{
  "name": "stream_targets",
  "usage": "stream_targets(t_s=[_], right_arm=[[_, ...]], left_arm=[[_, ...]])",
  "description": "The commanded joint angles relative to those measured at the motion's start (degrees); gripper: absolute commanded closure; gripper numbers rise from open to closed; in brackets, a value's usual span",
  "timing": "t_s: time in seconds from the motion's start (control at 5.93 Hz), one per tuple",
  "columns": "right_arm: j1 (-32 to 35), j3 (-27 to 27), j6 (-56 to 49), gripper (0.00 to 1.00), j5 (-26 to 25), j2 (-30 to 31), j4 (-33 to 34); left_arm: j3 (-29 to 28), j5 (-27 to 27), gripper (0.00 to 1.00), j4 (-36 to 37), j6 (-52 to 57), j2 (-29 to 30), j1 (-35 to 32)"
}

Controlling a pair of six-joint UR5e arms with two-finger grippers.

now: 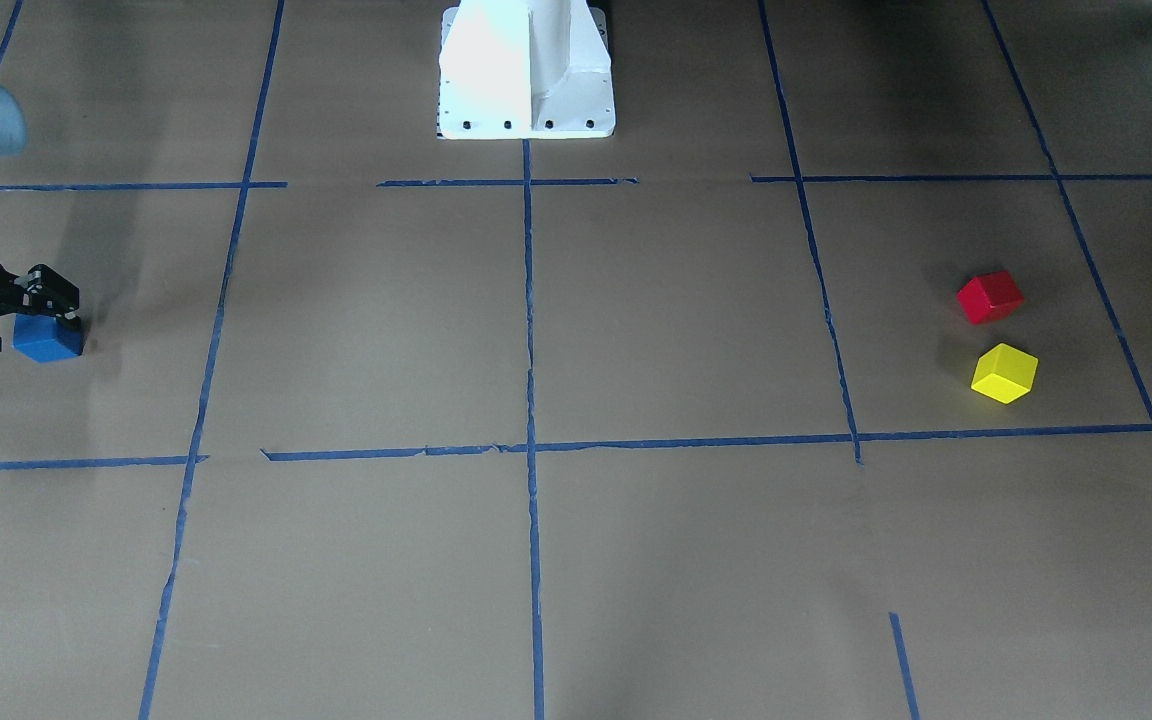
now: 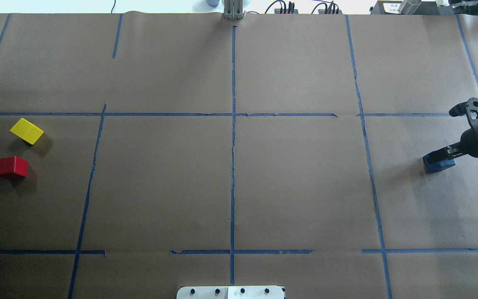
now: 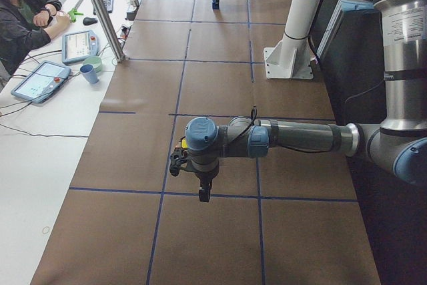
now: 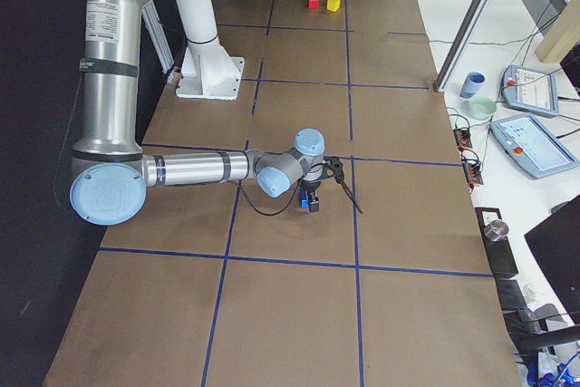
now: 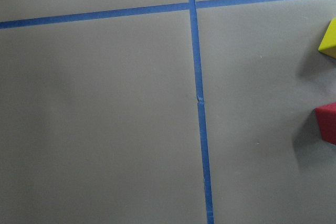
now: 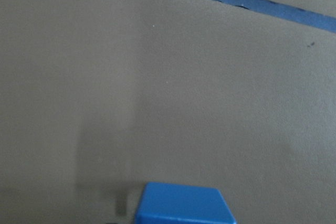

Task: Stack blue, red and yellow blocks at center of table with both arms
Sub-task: 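Reach the right gripper down over the blue block and grasp it, then carry the blue block with the right gripper to the table center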

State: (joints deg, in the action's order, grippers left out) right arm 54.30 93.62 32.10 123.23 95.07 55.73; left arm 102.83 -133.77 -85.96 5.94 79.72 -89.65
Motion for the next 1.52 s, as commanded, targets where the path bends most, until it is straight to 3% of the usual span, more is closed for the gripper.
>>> stream_targets(t_s=[0.0, 0.34, 0.67, 0.84, 1.01, 1.35], right_arm=[[-0.07, -0.02, 0.24, 0.96, 0.0, -0.06, 0.0], [-0.16, 3.82, 1.81, 1.0, 0.44, -1.63, 1.48], [-2.51, 4.81, 11.01, 1.0, 0.18, -16.67, 14.5], [-9.41, 4.73, 18.54, 1.0, -4.53, -25.37, 22.77], [-16.53, 2.72, 27.58, 1.0, -11.62, -34.68, 29.11], [-23.77, -10.5, 38.52, 1.0, -17.11, -53.5, 32.96]], left_arm=[[0.0, 0.0, 0.0, 0.01, -0.06, 0.0, 0.0], [0.08, 0.0, 0.0, 0.01, 0.03, 0.0, 0.0], [0.35, 0.0, 0.0, -0.08, -0.06, 0.0, 0.0], [0.52, 0.0, 0.0, 0.01, -0.06, 0.0, 0.0], [0.61, 0.0, 0.0, 0.01, -0.06, 0.0, 0.0], [0.61, 0.0, 0.0, -0.08, 0.03, 0.0, 0.0]])
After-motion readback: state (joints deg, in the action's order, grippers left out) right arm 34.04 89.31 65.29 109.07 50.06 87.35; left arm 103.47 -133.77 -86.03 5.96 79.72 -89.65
